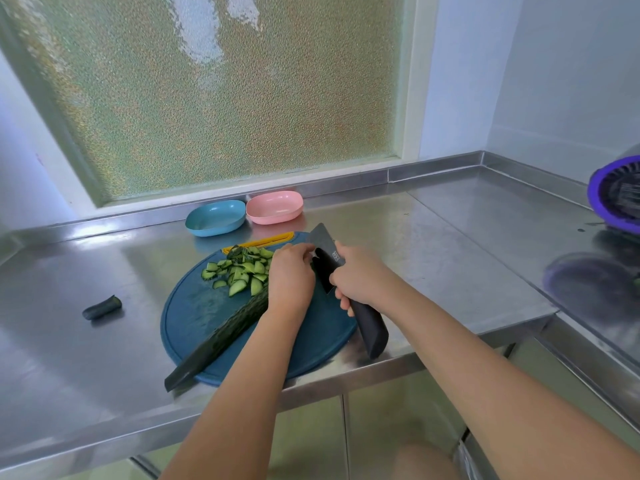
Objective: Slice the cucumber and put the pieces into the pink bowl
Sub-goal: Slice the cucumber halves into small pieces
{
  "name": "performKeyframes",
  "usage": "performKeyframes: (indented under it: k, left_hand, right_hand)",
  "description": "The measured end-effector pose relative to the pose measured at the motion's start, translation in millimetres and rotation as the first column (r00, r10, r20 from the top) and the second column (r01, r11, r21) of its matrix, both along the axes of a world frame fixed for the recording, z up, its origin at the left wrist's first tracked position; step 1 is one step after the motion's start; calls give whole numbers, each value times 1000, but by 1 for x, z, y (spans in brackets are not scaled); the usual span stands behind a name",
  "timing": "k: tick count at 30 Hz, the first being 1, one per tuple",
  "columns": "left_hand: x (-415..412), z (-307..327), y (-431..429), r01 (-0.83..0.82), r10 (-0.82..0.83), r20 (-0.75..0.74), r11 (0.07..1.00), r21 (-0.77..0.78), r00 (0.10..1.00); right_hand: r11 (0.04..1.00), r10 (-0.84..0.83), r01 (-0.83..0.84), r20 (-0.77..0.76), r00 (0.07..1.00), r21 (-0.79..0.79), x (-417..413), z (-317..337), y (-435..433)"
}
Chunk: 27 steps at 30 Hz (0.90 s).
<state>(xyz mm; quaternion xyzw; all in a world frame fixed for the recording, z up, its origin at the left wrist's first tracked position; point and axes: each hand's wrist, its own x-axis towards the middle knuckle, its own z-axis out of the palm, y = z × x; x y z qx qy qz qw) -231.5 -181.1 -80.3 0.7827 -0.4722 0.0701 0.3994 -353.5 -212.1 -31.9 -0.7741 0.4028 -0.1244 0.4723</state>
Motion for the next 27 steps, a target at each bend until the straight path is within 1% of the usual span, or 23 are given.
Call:
performKeyframes:
  k: [7,10,12,15,17,21,24,26,27]
  left_hand:
    - [-4,5,4,11,-11,14,1000,6,1000]
    - [-5,6,4,14,-14,30,1000,20,999]
    - [-4,6,4,11,-12,32,1000,29,999]
    - [-1,3,1,5,-8,33,997,77,999]
    - [0,3,0,5,-7,18,995,104,1000]
    - [-3,9,2,26,-26,-1,989,145,1000]
    - [-5,19,5,62,-53,-59,984,170,997]
    - [-5,28,10,53,-45,-43,973,224,998]
    - [-4,31,14,23,-21,-13,970,244,1000]
  right_hand:
    - [999,17,-18,-41,999,-41,1,2,5]
    - [996,23,-32,-105,994,-85,2,7,10]
    - [988,27,-50,-159,987,-144,3,10,14]
    - [971,27,-84,-247,969,-222,10,10,19]
    - [968,21,-91,-283,959,-236,14,5,19]
    - [975,18,-77,-275,961,-207,11,4,18]
    - [979,6,-59,-262,965,-197,10,4,18]
    - [976,8,-63,-254,967,-210,10,3,18]
    - [973,14,-70,-248,969,-220,10,3,18]
